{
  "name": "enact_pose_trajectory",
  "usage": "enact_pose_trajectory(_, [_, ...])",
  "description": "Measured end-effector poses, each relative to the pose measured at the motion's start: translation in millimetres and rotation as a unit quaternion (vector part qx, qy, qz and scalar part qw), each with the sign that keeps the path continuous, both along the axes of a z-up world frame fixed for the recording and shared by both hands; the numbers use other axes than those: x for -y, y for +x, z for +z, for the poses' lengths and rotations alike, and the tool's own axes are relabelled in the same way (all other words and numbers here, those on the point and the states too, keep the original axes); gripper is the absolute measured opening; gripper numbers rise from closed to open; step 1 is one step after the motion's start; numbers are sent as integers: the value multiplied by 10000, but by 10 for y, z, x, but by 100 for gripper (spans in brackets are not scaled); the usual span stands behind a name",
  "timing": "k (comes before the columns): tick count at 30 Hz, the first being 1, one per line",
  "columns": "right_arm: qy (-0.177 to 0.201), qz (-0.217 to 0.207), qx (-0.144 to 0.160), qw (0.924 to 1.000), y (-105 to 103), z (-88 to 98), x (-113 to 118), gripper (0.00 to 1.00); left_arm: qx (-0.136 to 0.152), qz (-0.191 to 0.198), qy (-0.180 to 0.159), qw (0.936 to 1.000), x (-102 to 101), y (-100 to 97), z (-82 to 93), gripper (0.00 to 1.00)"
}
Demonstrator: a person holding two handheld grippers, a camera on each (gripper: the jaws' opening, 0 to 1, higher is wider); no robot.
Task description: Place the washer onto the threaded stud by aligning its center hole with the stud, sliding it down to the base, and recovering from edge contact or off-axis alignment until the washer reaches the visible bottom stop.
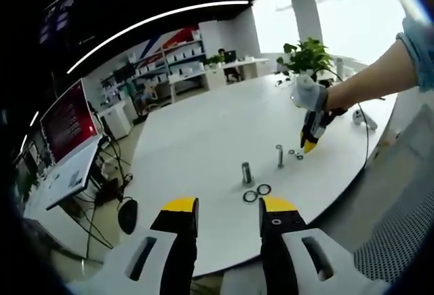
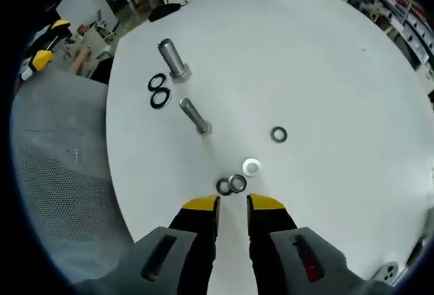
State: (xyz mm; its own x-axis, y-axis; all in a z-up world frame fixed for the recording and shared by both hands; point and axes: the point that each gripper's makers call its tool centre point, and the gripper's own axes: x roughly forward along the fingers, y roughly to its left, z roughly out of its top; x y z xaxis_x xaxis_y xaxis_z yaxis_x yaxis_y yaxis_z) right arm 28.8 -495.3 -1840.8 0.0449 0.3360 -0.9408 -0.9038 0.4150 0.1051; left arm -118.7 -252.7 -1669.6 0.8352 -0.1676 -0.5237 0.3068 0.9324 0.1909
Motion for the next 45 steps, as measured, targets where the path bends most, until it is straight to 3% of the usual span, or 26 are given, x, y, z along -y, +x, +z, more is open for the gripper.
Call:
enact_pose_trajectory(15, [-192,331,21,9993,59,-122,-63,18,-32,3,76,10000,-5,-4,-16,32])
enact_pose_trajectory(30, [-269,516,125,9982,62,-110,-72,15,-44,35,94,9999,-14,-6,-19,32])
enact_pose_trajectory(33, [-249,720,220,9969,55,-112,-65,14,-57,39,112,9999,-19,-9,-25,32])
enact_pose_trajectory(45, [-127,592,231,9979,43,-25,-59,14,-54,48,101,9999,-24,-1,-22,32])
